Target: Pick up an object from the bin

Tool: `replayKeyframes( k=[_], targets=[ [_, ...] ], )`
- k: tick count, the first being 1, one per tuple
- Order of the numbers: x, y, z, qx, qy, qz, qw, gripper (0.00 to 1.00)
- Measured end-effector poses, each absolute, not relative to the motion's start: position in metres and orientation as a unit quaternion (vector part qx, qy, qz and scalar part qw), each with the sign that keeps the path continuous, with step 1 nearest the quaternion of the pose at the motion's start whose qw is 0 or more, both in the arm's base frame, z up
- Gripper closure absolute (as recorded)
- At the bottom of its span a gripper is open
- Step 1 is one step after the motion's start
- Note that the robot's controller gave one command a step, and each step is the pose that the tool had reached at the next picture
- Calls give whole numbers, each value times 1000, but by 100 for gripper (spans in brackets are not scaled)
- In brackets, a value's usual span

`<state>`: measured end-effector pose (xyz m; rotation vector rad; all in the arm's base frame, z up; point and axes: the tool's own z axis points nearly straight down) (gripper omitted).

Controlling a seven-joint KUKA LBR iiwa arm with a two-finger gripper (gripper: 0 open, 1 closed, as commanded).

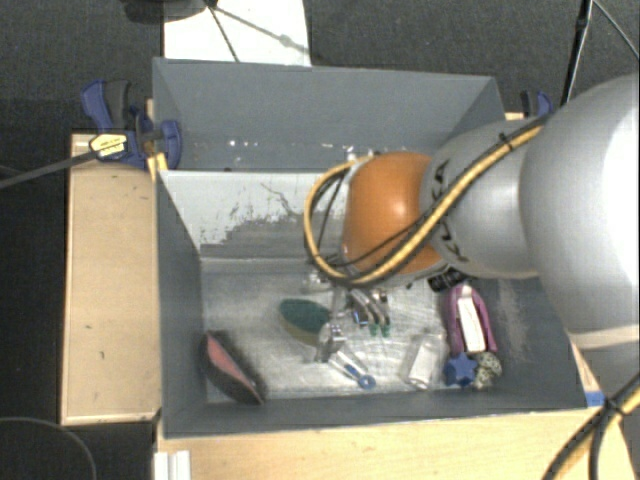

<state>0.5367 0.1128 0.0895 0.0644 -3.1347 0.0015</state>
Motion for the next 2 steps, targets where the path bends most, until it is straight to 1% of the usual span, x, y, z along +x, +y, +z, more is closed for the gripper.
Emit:
replayKeyframes(
  k=[1,2],
  targets=[
    [537,113,93,21,-1000,0,1,100],
    [550,134,228,11,-1000,-2,-5,100]
  ],
)
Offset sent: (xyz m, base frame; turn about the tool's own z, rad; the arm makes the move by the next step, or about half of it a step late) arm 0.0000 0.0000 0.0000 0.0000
